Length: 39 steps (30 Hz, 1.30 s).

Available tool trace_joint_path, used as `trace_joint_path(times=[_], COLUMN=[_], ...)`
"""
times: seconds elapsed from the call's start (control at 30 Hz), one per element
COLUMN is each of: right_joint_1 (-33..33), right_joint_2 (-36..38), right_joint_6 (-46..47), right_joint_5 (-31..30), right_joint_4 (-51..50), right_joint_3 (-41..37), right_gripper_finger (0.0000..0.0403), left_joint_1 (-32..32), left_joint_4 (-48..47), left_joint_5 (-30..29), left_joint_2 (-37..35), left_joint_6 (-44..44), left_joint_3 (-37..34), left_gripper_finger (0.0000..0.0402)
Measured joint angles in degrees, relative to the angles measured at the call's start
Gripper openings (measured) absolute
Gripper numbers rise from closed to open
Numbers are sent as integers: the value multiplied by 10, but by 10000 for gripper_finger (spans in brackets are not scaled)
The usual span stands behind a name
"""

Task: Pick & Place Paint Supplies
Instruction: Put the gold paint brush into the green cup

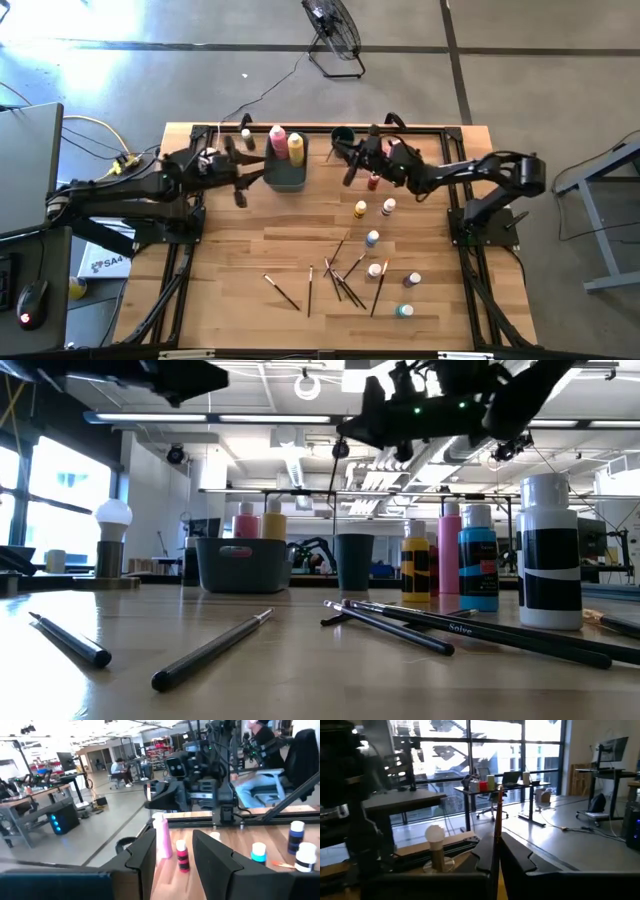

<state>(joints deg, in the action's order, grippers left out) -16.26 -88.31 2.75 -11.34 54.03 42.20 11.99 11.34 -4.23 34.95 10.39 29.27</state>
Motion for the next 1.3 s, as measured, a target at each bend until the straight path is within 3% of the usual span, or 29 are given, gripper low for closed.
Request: trace_joint_path(times=[0.2,0.47,1.13,1.3], right_joint_1=[-24,-57,-90,-92], right_joint_2=[-19,-19,-20,-57], right_joint_6=[0,22,66,74], right_joint_5=[-59,-124,-173,-174], right_joint_4=[-2,-5,-69,-49], right_joint_3=[20,20,20,20], right_gripper_finger=[8,10,11,11], left_joint_1=[0,0,0,0], left_joint_4=[-89,-160,-150,-143], left_joint_5=[-26,-30,-26,-26], left_joint_2=[-80,-118,-114,-114], left_joint_6=[-12,-32,-33,-32], left_joint_3=[-25,-25,-25,-25], left_gripper_finger=[125,125,125,125])
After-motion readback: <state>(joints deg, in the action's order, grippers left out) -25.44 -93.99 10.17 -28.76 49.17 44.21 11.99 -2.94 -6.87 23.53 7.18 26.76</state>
